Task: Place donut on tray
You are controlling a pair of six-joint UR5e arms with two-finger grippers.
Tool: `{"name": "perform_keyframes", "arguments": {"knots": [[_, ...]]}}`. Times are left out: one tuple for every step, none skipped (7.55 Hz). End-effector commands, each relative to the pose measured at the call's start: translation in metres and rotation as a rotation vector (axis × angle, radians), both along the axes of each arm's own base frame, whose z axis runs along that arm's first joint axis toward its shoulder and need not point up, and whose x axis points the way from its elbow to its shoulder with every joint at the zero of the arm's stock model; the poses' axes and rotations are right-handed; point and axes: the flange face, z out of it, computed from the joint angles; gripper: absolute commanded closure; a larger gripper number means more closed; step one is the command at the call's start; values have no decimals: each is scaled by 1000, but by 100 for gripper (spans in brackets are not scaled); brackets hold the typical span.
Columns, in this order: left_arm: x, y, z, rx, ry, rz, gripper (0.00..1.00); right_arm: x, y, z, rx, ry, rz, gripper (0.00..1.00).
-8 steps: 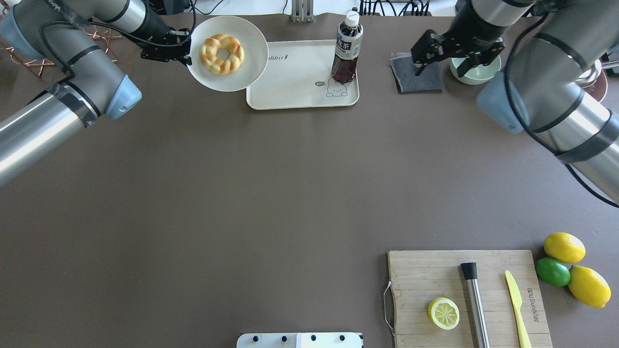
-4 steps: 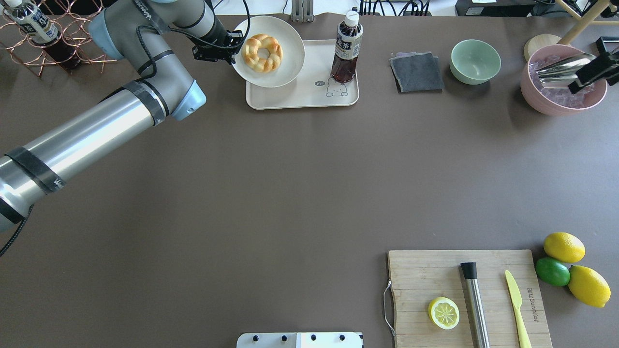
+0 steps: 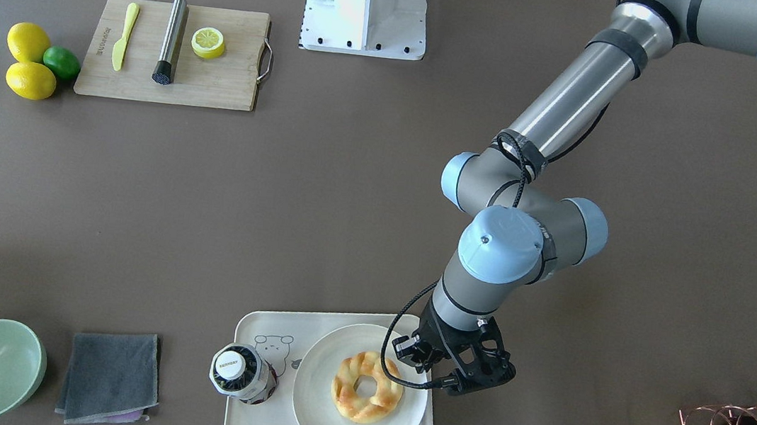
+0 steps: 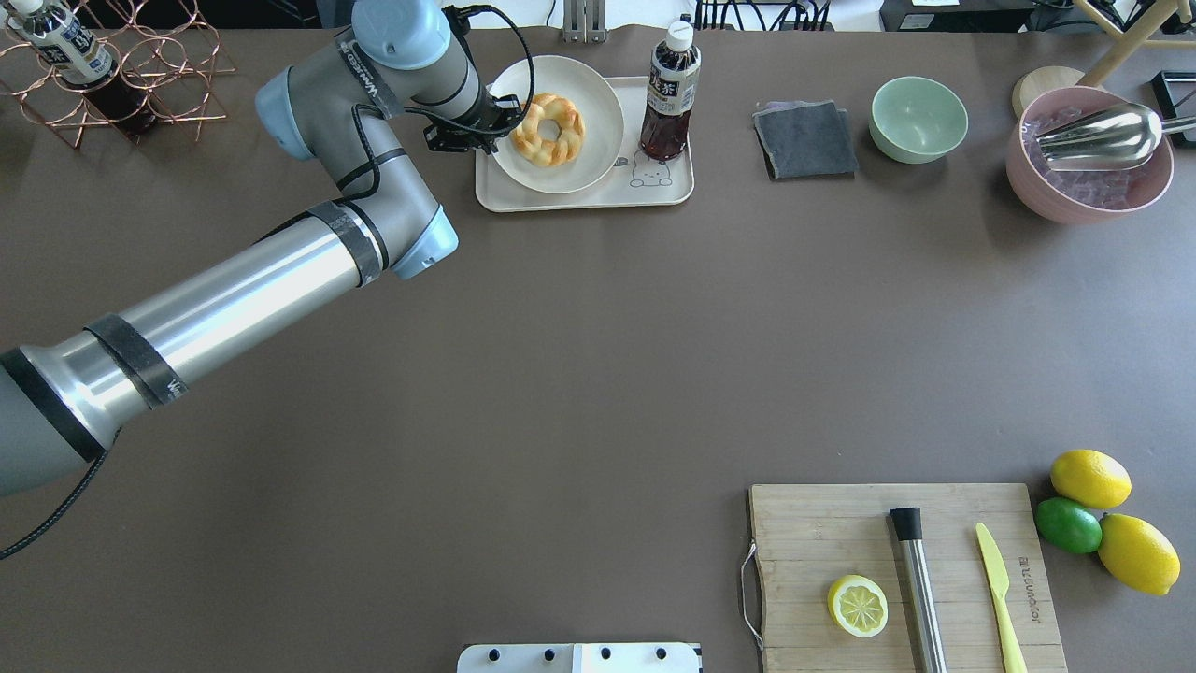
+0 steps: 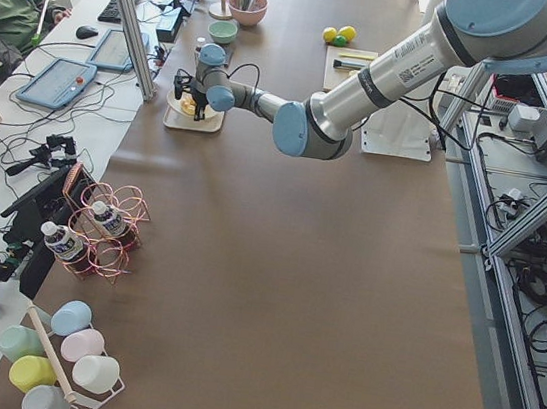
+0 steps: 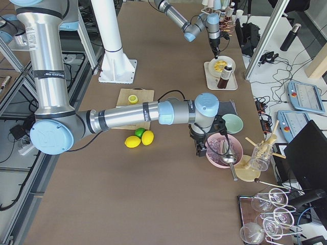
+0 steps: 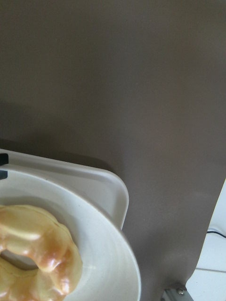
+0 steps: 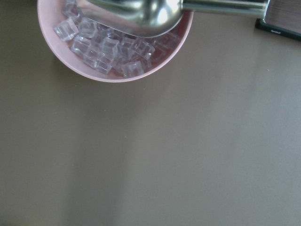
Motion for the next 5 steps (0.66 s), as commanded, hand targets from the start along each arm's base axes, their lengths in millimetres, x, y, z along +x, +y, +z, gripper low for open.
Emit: {"name": "perform_keyframes", "arguments": {"knots": [[21, 14, -10, -9, 14, -25, 76, 30, 26, 29, 6, 25, -6, 0], [15, 12, -14, 10, 26, -28, 25, 31, 27, 31, 4, 27, -4, 0], [3, 11, -18, 31, 35, -33, 2, 32, 28, 31, 5, 27, -4, 1], [-20, 10, -7, 59, 36, -35, 2, 33, 28, 31, 5, 27, -2, 1], [-53, 9, 8, 90, 34, -27, 2, 33, 28, 32, 6, 28, -3, 0]]}}
